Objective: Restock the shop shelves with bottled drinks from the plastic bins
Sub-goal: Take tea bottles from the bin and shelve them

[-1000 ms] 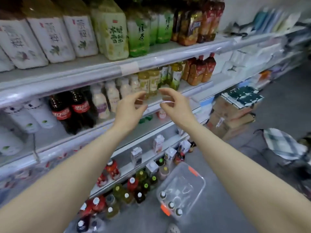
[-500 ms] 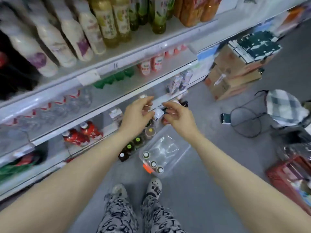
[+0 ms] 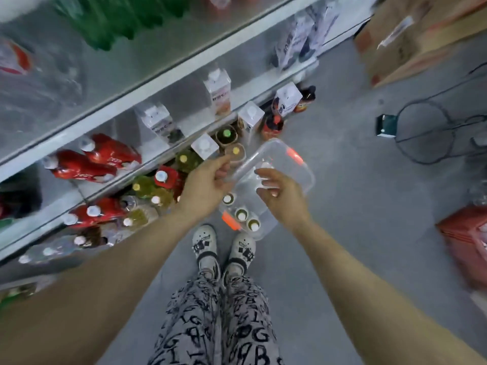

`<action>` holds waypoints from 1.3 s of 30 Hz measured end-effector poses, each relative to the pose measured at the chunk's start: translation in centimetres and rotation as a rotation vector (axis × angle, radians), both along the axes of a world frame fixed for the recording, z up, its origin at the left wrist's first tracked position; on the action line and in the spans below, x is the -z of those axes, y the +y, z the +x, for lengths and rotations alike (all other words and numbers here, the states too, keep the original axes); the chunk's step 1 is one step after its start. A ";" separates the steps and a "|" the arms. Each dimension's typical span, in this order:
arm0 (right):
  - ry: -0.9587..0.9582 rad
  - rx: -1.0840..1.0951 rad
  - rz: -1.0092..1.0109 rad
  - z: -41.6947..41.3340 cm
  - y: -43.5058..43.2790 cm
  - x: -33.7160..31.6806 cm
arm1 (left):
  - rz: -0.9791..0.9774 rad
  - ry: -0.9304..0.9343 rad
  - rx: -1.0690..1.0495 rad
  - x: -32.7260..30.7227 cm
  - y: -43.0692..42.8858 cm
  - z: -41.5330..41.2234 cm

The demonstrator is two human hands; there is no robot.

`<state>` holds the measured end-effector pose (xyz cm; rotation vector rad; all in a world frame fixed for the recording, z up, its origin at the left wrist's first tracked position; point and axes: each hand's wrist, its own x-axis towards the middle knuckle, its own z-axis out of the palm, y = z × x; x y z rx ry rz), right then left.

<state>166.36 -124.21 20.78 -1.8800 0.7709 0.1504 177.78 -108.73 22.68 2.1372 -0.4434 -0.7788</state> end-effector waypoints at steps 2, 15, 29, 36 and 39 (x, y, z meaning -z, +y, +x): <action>0.022 0.011 0.009 -0.2 0.6 3.2 | 0.025 0.052 0.013 3.7 0.5 -0.5; 0.186 -0.014 0.053 -1.1 2.5 24.5 | 0.133 0.270 -0.040 26.6 4.6 -2.8; 0.176 -0.232 -0.011 1.1 6.4 39.7 | 0.133 0.250 -0.001 39.6 4.0 -3.2; 0.134 -0.209 0.028 0.8 6.0 40.5 | 0.151 0.292 0.001 41.8 3.6 -3.7; 0.181 -0.258 0.076 1.1 5.0 40.4 | 0.164 0.339 0.006 41.3 2.8 -3.8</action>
